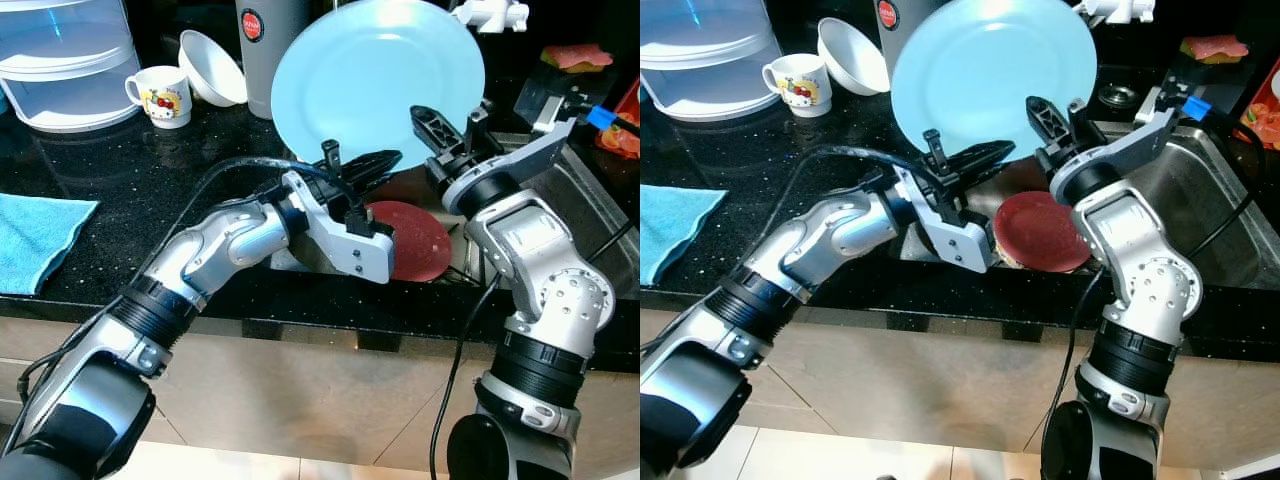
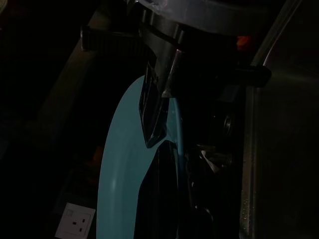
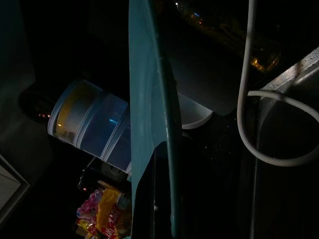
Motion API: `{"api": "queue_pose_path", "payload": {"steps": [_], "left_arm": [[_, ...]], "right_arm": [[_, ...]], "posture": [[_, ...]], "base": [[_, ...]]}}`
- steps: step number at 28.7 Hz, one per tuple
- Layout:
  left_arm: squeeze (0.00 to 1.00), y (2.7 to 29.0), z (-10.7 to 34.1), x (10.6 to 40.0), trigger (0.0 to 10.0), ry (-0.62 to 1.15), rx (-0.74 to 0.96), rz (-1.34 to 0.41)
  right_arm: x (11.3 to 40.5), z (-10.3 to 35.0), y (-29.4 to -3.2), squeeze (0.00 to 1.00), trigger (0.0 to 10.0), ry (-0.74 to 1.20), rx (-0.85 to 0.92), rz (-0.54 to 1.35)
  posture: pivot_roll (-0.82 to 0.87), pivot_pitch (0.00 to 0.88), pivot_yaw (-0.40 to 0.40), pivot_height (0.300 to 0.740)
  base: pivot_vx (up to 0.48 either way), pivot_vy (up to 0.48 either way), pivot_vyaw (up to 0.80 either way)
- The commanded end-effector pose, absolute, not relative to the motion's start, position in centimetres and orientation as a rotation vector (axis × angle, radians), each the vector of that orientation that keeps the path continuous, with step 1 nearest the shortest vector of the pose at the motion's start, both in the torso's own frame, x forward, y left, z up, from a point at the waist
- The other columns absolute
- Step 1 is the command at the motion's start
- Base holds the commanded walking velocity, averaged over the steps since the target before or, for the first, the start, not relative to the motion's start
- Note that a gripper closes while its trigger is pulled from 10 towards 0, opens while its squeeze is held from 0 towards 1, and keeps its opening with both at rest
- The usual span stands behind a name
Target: Kitchen organization
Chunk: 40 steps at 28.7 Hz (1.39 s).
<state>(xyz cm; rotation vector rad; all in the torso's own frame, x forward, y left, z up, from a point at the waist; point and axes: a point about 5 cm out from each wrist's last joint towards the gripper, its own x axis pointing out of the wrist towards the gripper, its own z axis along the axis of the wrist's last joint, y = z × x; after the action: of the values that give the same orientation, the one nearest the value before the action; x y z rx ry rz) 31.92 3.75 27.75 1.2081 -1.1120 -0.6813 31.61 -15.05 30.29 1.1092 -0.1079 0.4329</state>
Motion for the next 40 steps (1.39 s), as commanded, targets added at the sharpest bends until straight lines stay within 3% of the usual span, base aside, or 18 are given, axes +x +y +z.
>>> {"api": "queue_pose_path", "payload": {"steps": [1, 7, 8, 13, 14, 15, 16, 23, 27, 30, 32, 33, 40], "left_arm": [[0.0, 3.3, 27.8, 31.4, 10.0, -1.154, 1.187, -0.699], [0.0, 3.3, 27.8, 31.5, 10.0, -1.15, 1.189, -0.699], [1.0, 3.3, 27.8, 31.5, 10.0, -1.147, 1.185, -0.698], [1.0, 3.5, 28.1, 31.6, 10.0, -1.125, 1.156, -0.706], [0.81, 3.5, 28.1, 31.6, 10.0, -1.13, 1.164, -0.692], [0.81, 3.5, 28.1, 31.6, 10.0, -1.132, 1.167, -0.687], [0.0, 3.5, 28.0, 31.5, 10.0, -1.134, 1.163, -0.685], [0.0, 3.6, 27.5, 30.8, 10.0, -1.077, 1.06, -0.736], [0.0, 3.7, 27.4, 30.8, 10.0, -0.848, 0.735, -0.787], [0.0, 4.0, 27.5, 32.3, 10.0, -0.62, 0.48, -0.735], [0.0, 4.2, 27.5, 32.8, 10.0, -0.566, 0.436, -0.716], [0.0, 4.9, 27.6, 34.3, 10.0, -0.428, 0.303, -0.666], [0.0, 6.3, 27.7, 36.4, 10.0, -0.195, 0.073, -0.572]], "right_arm": [[31.5, 30.0, -14.7, 0.0, 0.0, -0.093, 1.101, 0.43], [31.5, 30.0, -14.6, 0.0, 0.0, -0.087, 1.094, 0.424], [31.6, 29.9, -14.6, 0.0, 10.0, -0.085, 1.092, 0.42], [31.7, 29.9, -14.9, 0.0, 10.0, -0.096, 1.088, 0.395], [31.8, 30.0, -15.1, 0.0, 10.0, -0.105, 1.088, 0.391], [31.8, 30.1, -15.3, 0.0, 10.0, -0.117, 1.088, 0.383], [31.9, 30.3, -15.8, 0.0, 10.0, -0.135, 1.09, 0.364], [32.2, 31.2, -19.8, 0.0, 10.0, -0.284, 1.072, 0.187], [32.2, 31.3, -23.2, 0.0, 10.0, -0.368, 0.856, -0.004], [32.6, 30.0, -23.3, 0.0, 10.0, -0.281, 0.662, -0.064], [32.7, 29.7, -23.2, 0.0, 10.0, -0.27, 0.596, -0.076], [32.8, 29.0, -22.3, 0.0, 10.0, -0.236, 0.512, -0.067], [33.3, 26.6, -21.4, 0.0, 10.0, -0.118, 0.471, -0.08]], "posture": [[0.05, 0.088, 0.008, 0.74], [0.04, 0.081, 0.008, 0.74], [0.05, 0.075, 0.008, 0.74], [0.04, 0.07, 0.009, 0.74], [0.05, 0.067, 0.011, 0.74], [0.05, 0.067, 0.011, 0.74], [0.05, 0.064, 0.012, 0.74], [0.05, 0.066, 0.014, 0.74], [0.05, 0.073, 0.016, 0.74], [0.05, 0.076, 0.016, 0.74], [0.05, 0.081, 0.017, 0.74], [0.05, 0.085, 0.019, 0.74], [0.05, 0.091, 0.022, 0.74]], "base": [[0.0, 0.0, 0.0], [0.0, 0.0, 0.0], [0.0, 0.0, 0.0], [0.0, 0.0, 0.0], [0.0, 0.0, 0.0], [0.0, 0.0, 0.0], [0.0, 0.0, 0.0], [0.0, 0.0, 0.0], [0.0, 0.0, 0.0], [0.0, 0.0, 0.0], [0.0, 0.0, 0.0], [0.0, 0.0, 0.0], [0.0, 0.0, 0.0]]}}
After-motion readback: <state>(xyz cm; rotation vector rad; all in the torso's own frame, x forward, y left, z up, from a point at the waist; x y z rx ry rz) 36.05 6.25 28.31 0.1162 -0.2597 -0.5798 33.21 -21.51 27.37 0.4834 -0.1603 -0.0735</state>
